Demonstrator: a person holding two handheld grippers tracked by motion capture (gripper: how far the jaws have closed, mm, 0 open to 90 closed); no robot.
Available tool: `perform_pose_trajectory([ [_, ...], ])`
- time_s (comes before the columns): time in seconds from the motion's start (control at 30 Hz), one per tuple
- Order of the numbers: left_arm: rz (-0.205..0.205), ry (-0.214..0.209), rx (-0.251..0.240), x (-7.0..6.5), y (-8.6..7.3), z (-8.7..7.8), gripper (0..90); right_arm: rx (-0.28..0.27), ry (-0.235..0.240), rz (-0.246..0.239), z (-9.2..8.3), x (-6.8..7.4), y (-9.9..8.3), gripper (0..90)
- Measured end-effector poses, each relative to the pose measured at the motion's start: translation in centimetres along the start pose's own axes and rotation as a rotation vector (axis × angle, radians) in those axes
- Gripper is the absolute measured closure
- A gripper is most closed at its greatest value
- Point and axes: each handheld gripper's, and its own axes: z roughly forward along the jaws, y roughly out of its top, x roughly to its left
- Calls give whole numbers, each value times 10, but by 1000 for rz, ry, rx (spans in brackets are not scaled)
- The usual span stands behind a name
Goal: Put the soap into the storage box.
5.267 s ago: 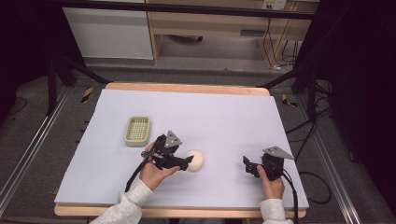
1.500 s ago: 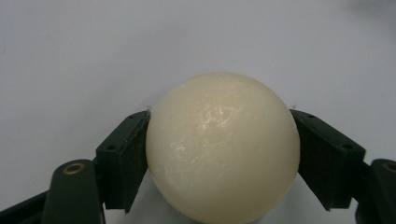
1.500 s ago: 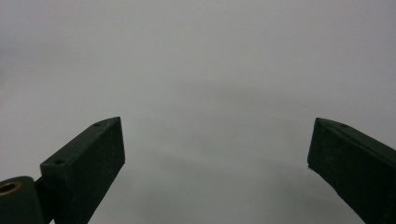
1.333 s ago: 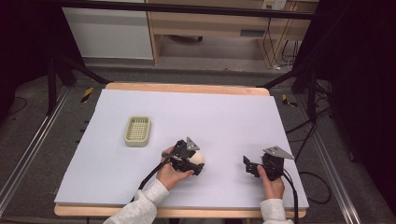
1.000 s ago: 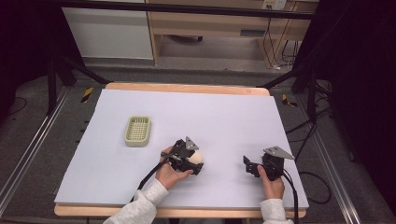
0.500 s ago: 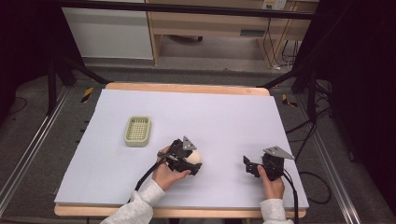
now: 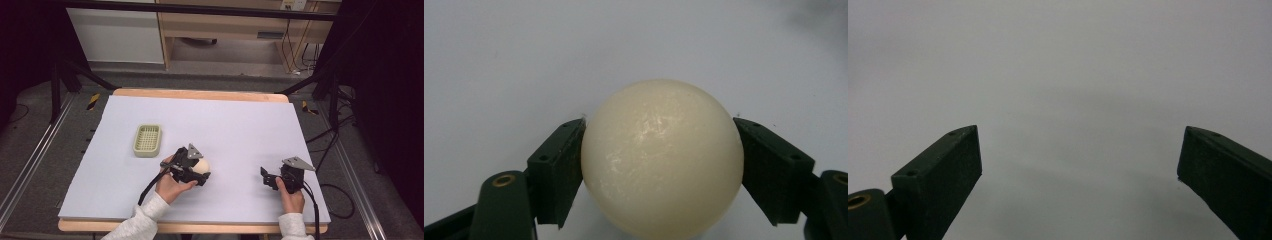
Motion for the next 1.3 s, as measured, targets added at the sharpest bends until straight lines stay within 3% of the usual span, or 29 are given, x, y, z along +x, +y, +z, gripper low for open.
perform_pose_trajectory([
  [0.53, -30, 26, -19, 18, -6, -21, 242, 0, 1, 0, 0, 0, 0, 44],
  [1.3, -52, 58, -40, 35, -9, -37, 242, 1, 2, 1, 0, 0, 0, 44],
])
